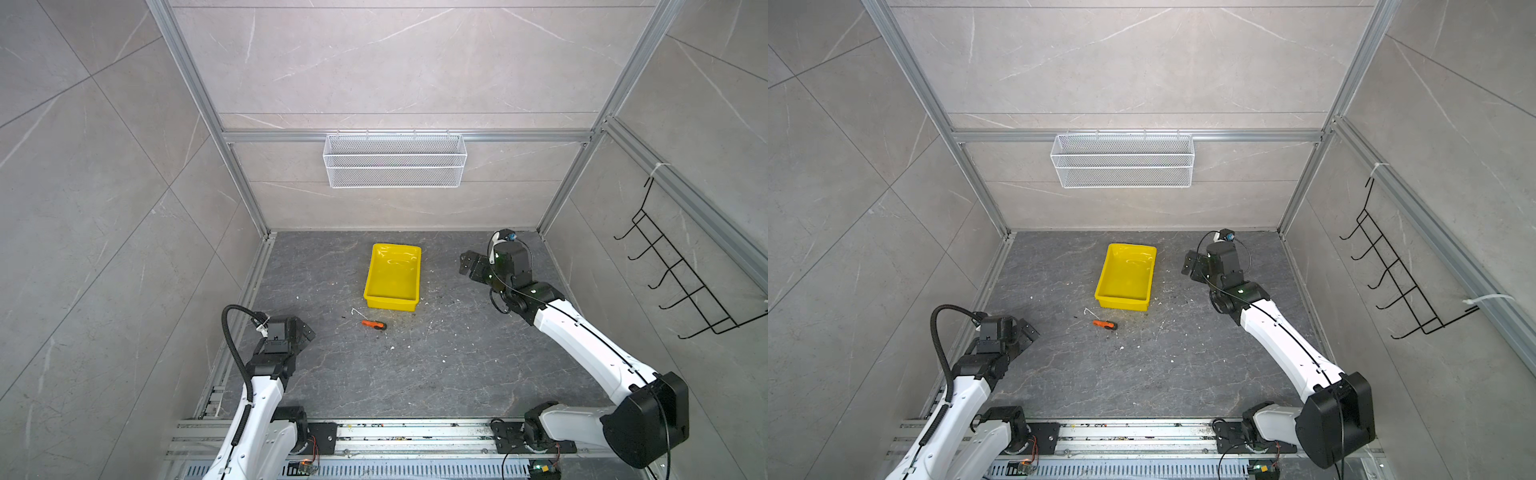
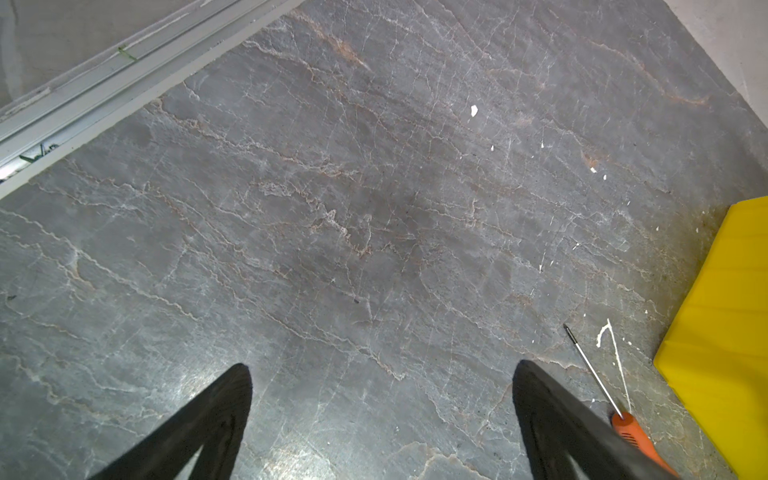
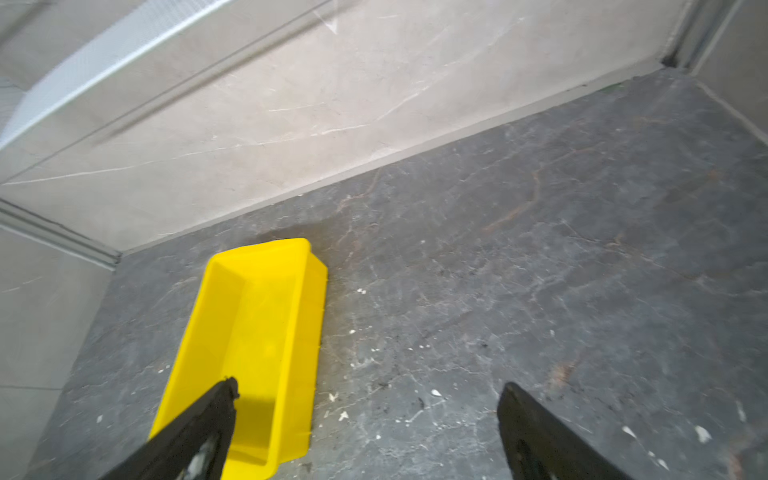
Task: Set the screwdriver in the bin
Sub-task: 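Raise both arms and reach the right gripper toward the orange screwdriver, then lower the right gripper and close it on the orange screwdriver handle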
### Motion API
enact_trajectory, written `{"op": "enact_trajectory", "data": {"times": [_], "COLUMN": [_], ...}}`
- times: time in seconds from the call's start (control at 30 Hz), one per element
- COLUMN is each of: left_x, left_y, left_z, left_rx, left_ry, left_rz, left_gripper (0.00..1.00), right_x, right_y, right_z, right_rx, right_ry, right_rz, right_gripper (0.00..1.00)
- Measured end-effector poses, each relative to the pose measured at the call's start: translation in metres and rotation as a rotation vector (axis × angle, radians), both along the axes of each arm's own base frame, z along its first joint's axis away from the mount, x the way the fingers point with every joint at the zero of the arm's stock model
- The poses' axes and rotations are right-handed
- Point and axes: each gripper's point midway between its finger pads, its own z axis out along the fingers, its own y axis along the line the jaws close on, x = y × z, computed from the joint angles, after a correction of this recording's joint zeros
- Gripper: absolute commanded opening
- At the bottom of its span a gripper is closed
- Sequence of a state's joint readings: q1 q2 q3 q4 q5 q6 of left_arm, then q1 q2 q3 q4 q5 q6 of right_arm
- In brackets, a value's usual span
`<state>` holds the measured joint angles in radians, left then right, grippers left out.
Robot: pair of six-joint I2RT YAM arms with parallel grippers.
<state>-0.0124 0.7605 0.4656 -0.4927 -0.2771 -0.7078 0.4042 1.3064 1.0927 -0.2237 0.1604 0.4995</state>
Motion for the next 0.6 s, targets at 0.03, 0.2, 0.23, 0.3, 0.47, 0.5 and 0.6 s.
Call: {"op": "enact_trajectory", "data": {"times": [0.03,0.2,0.23,0.3,0.47,0.5,0.6], "left_x": [-0.001,-0.003,-0.003,-0.003,-0.002,-0.001,0.000], "left_y": [0.000,0.000,-0.001,-0.003,-0.004,-0.004,-0.004], "left_z": [-0.001,-0.001,-0.001,-0.001,0.000,0.001,0.002], "left_rx": [0.000,-0.002,-0.004,-0.014,-0.020,-0.020,-0.021], "left_ry": [-0.002,-0.022,-0.025,-0.031,-0.044,-0.048,-0.052], "left_rz": [0.000,0.000,-0.002,-0.011,-0.016,-0.016,-0.017], "left_gripper": [1.00,0.99,0.99,0.99,0.99,0.99,0.99], "right_x": [-0.005,-0.037,-0.042,-0.051,-0.084,-0.092,-0.107], "right_y": [0.014,0.112,0.133,0.168,0.249,0.263,0.296], "right_z": [0.000,-0.023,-0.036,-0.063,-0.119,-0.126,-0.141], "right_rx": [-0.005,-0.048,-0.063,-0.108,-0.194,-0.203,-0.229], "right_ry": [-0.001,0.014,0.034,0.077,0.143,0.151,0.158], "right_rz": [0.041,0.315,0.370,0.461,0.657,0.691,0.767], "right_gripper": [0.97,0.76,0.71,0.66,0.65,0.64,0.66]}}
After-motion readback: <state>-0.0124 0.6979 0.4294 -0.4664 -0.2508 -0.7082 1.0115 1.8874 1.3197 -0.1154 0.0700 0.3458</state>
